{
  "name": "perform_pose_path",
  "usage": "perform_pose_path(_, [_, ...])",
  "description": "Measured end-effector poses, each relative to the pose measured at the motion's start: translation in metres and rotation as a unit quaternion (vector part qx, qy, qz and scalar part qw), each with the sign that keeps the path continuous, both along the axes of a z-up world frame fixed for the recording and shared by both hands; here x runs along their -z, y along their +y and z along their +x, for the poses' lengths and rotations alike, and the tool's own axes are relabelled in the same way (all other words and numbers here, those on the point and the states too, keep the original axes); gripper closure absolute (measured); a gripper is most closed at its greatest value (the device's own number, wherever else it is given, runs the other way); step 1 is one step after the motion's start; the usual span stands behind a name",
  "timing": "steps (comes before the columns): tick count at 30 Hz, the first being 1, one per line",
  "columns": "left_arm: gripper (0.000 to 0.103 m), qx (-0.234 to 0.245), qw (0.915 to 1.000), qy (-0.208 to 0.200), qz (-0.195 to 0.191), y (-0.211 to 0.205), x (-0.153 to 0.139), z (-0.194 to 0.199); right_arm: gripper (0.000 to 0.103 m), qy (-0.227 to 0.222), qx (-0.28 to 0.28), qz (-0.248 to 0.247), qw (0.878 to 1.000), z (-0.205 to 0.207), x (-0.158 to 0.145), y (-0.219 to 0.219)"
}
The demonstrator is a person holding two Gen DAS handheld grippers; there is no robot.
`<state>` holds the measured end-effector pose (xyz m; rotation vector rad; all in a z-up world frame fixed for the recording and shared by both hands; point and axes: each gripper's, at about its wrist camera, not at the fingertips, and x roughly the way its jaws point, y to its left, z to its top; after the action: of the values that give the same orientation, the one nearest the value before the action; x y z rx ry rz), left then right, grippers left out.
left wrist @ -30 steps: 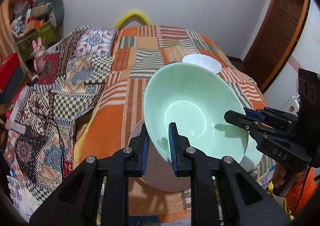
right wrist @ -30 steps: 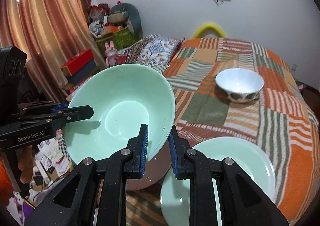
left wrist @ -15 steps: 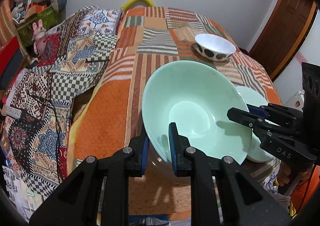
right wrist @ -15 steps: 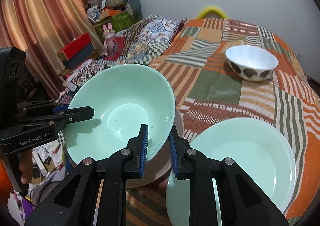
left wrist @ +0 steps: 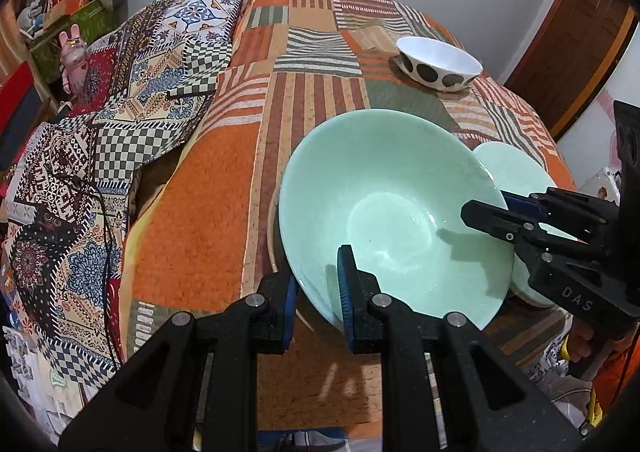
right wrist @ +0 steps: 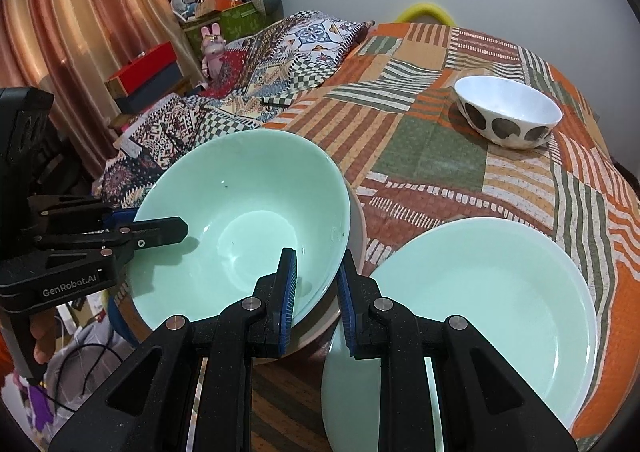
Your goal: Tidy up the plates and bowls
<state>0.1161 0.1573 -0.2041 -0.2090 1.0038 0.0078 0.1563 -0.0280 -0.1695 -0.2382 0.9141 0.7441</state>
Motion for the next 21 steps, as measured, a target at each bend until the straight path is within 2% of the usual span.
perform_pose_path(10, [0.085,-0.002,0.9999,0.005,-0.014,0.0023,0.0019,0.0029,0.085,-0.002,-0.001,-0.001,1.000,0.0013,0.0014,-0.0001])
perform_pose_path(21, [0.085,-0.009,0.9997,0.012,0.019,-0.0072,-0.0022,0.0026,0.084,-0.003,0.002,-0.008,1.000,-0.0014,0.0026,0.0013])
